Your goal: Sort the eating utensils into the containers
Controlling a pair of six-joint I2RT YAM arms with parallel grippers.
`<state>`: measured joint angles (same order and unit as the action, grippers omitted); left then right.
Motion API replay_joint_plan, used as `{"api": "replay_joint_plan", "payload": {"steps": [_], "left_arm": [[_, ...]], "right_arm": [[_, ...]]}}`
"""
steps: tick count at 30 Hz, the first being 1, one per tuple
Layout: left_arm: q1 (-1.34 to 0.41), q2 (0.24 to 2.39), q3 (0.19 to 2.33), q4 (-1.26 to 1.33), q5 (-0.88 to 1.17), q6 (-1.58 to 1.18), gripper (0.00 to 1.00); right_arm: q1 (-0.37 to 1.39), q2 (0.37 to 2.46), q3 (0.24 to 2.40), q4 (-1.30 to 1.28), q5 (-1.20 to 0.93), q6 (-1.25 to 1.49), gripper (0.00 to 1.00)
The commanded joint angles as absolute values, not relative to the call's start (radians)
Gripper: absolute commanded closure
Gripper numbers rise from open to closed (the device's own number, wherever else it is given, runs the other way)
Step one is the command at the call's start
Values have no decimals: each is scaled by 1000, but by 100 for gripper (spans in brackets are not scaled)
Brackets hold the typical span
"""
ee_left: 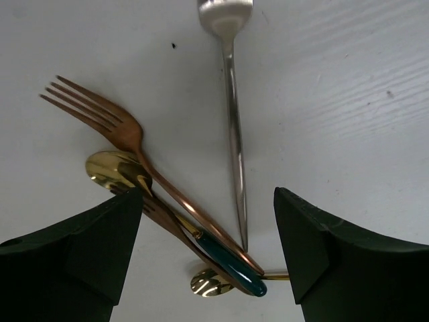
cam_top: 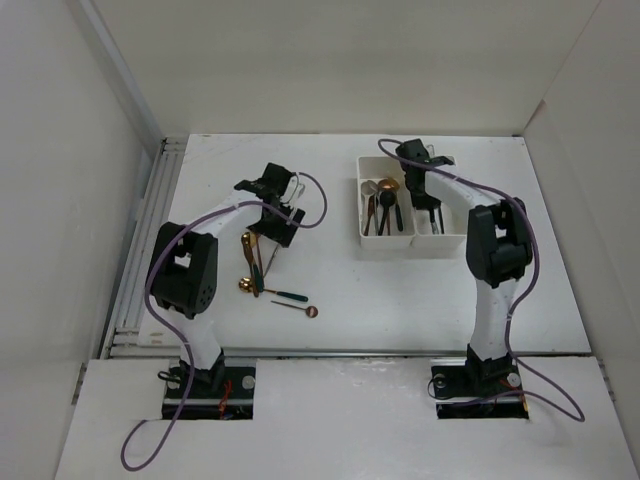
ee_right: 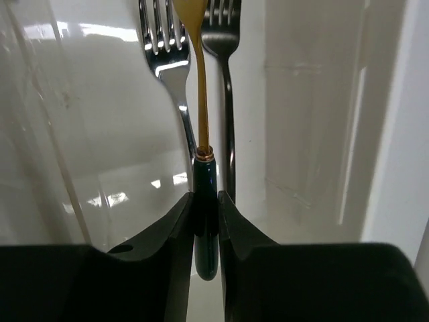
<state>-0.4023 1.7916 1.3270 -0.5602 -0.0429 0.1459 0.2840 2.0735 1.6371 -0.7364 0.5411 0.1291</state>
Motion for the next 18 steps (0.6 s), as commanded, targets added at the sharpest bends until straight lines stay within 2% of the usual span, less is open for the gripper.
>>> {"api": "replay_joint_plan", "payload": {"steps": [1,5,8,9,12,18], "left_arm": [[-402,1798,1302,-580,-60,206,24],[-402,1821,1278,-535,-12,215,25],[-402,1873,1298,-512,9,206,27],[-402,1884,1298,-503,9,206,27],[-402,1925,1321,-494,21,196,31],[-402,1985,1364,-494,66,187,53]], "right_arm": [[287,2072,1704,-795,620,144,75],[287,2076,1704,-807,638,155,61],[287,2045,1695,-807,638,155,60],[287,2028,1695,-798,638,155,55],[287,2016,1695,-788,649,155,55],[278,1927,1704,-798,629,187,55]]}}
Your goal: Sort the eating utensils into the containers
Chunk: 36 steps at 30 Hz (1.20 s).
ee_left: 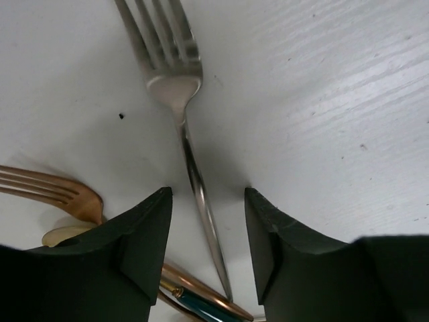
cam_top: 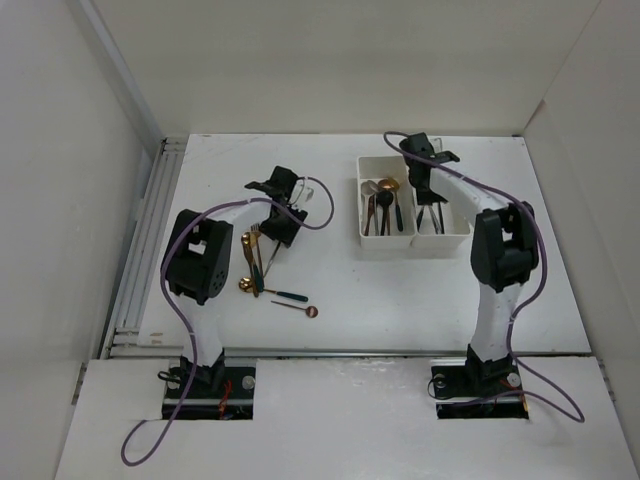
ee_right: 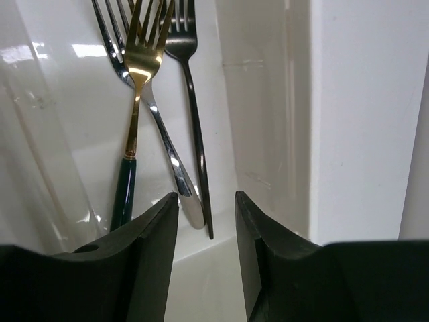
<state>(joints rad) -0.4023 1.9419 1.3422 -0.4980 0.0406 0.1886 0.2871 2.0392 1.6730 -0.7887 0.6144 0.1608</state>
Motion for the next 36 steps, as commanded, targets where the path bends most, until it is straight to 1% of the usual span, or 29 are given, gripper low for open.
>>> {"api": "replay_joint_plan", "payload": {"steps": [1,2,3,5,7,8,9,13,15,16,17,18,20,21,22,24,26,27,32,33,35,36], "left_arm": [[-402,1985,1364,-494,66,187,56],[-402,1999,1374,-494,66,187,60],[-402,2012,1374,-494,78,187,68],[-402,2025,1385,-494,91,187,73],[-402,2048,1394,-520,123,187,80],[-393,2057,1407,-529,136,187,92],[-393,2057,1407,-538,150,187,100],[-360,2069,1468,-571,228,135,100],[-324,2028,1511,-571,303,98,100],[-313,2010,1534,-571,337,48,100],[-304,1964,1575,-558,409,19,100],[-295,1938,1594,-540,437,-12,100],[-285,1878,1608,-452,492,-75,100],[-285,1809,1592,-366,509,-139,100],[-285,1772,1592,-365,526,-168,100],[-285,1662,1527,-228,535,-234,100],[-308,1611,1493,-169,546,-297,100],[-308,1599,1493,-178,546,-313,100],[-319,1598,1523,-210,592,-434,100],[-319,1586,1511,-210,604,-461,100],[-319,1576,1511,-198,614,-462,100],[-319,1575,1502,-198,614,-462,100]], "right_arm": [[278,1913,1704,-798,620,187,55],[278,1884,1704,-787,609,187,55],[278,1869,1704,-787,600,187,55],[278,1829,1694,-778,586,196,55],[278,1803,1683,-767,557,196,55],[278,1787,1669,-758,557,196,55],[278,1761,1669,-749,548,196,55],[339,1704,1660,-759,629,206,54],[422,1677,1637,-744,664,206,54],[451,1639,1625,-724,638,215,43],[480,1616,1606,-698,565,224,15],[533,1591,1564,-663,504,236,0],[575,1519,1511,-514,341,285,0],[610,1484,1447,-374,172,338,0],[627,1483,1416,-300,105,339,0],[652,1471,1364,-168,-30,449,0],[667,1501,1350,-63,-72,504,0],[682,1518,1365,-51,-72,535,0],[709,1626,1468,-35,-103,545,4],[709,1649,1468,-35,-113,557,6],[709,1658,1491,-35,-114,566,6],[709,1667,1491,-25,-114,575,8]]}}
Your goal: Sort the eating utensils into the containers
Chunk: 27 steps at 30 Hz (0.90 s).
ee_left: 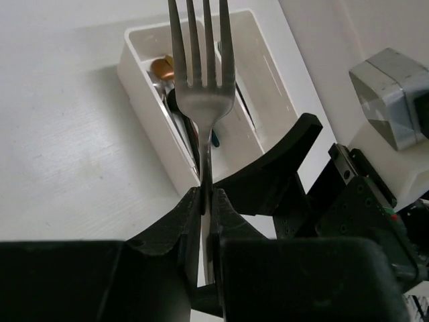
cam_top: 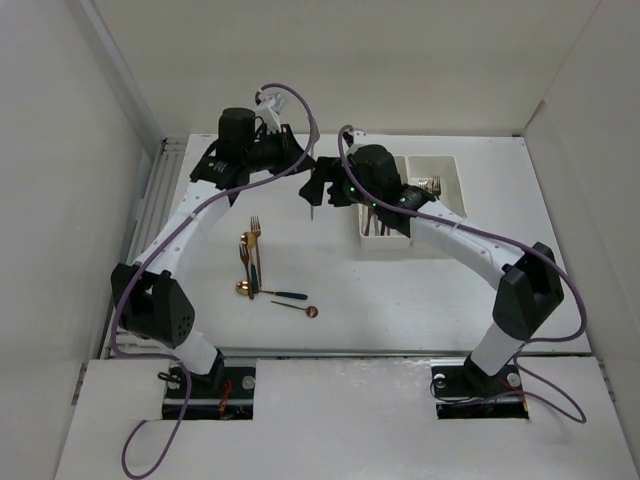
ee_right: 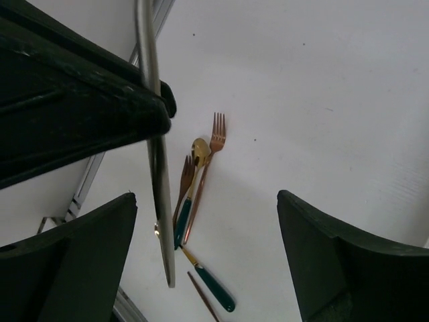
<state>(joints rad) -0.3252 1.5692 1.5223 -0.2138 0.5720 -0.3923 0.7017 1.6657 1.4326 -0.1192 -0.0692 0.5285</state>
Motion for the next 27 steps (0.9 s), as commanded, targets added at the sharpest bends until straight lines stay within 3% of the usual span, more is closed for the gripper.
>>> {"api": "replay_joint_plan", "payload": {"steps": [1,3,4,7,8,9,15,16,17,18,22,23,27], "left_arm": [[-319,1575,1502,-198,614,-462,100],[-319,1575,1502,-198,624,-462,100],[-319,1575,1502,-207,624,-462,100],[-319,1575,1502,-198,658,-474,100],[-319,1566,1502,-183,685,-488,100],[-319,1566,1502,-173,695,-488,100],[-319,1566,1502,-161,727,-488,98],[-319,1566,1502,-161,727,-474,79],[-319,1566,1502,-172,727,-459,51],[-319,1566,1502,-190,698,-421,1],[-319,1575,1538,-363,447,-214,0],[-319,1594,1548,-433,284,-184,0],[-308,1634,1497,-509,-26,-95,0]], "right_arm": [[709,1667,1491,-25,-114,575,12],[709,1677,1491,-11,-104,589,20],[709,1689,1491,-11,-104,598,35],[709,1716,1503,-11,-104,598,60],[709,1730,1503,-11,-115,609,86],[709,1730,1512,-11,-115,609,98],[709,1697,1502,-11,-78,618,100],[709,1684,1493,-11,-51,606,100],[683,1672,1480,-11,-40,606,100],[666,1645,1480,-38,-26,577,100],[543,1611,1521,-285,130,418,100],[519,1630,1548,-360,256,361,100],[375,1742,1675,-699,623,236,100]]}}
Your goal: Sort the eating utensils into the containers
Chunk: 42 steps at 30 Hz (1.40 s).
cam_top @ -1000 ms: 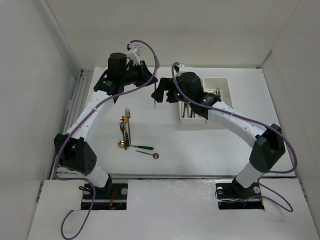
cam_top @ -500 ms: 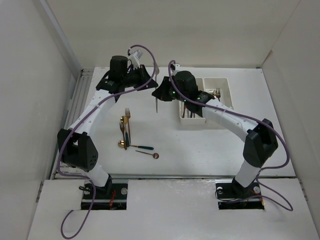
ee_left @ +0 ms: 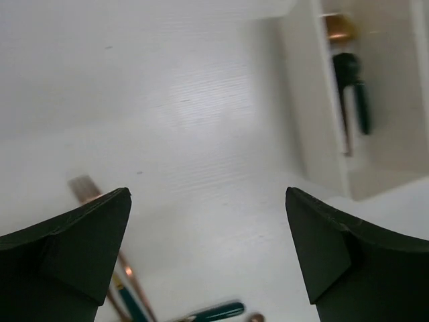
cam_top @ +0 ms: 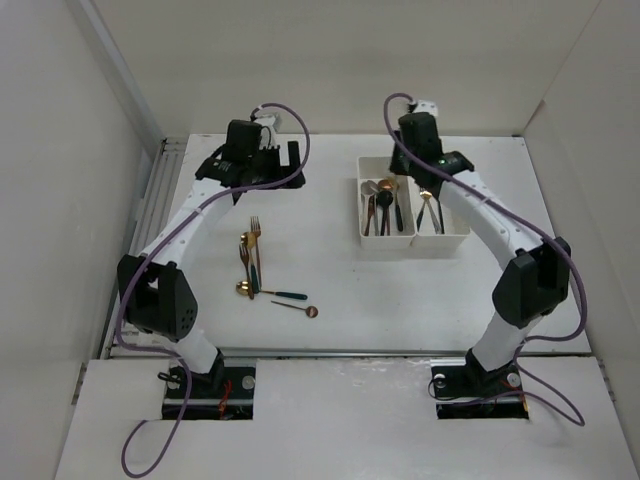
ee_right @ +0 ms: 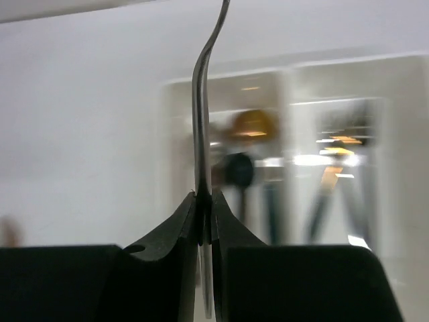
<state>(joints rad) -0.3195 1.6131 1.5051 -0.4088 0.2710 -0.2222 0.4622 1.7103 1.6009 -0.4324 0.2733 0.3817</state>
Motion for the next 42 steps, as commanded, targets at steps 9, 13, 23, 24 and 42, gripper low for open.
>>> {"api": "replay_joint_plan", "payload": {"steps": [9,13,23,24,42], "left_arm": [[-308,1606,1261,-500,-128,-87,16],[-308,1606,1215,-502,-71,-100,31],[-223,1704,1206,-511,55,-100,65],[-222,1704,1197,-511,89,-100,69],[-213,1819,1206,-511,114,-81,68]], "right_arm": [[241,1929,1644,-825,618,161,100],[241,2002,1620,-805,617,187,93],[241,1919,1601,-765,557,225,47],[241,1908,1601,-765,557,225,47],[241,1767,1574,-747,587,225,47]]}}
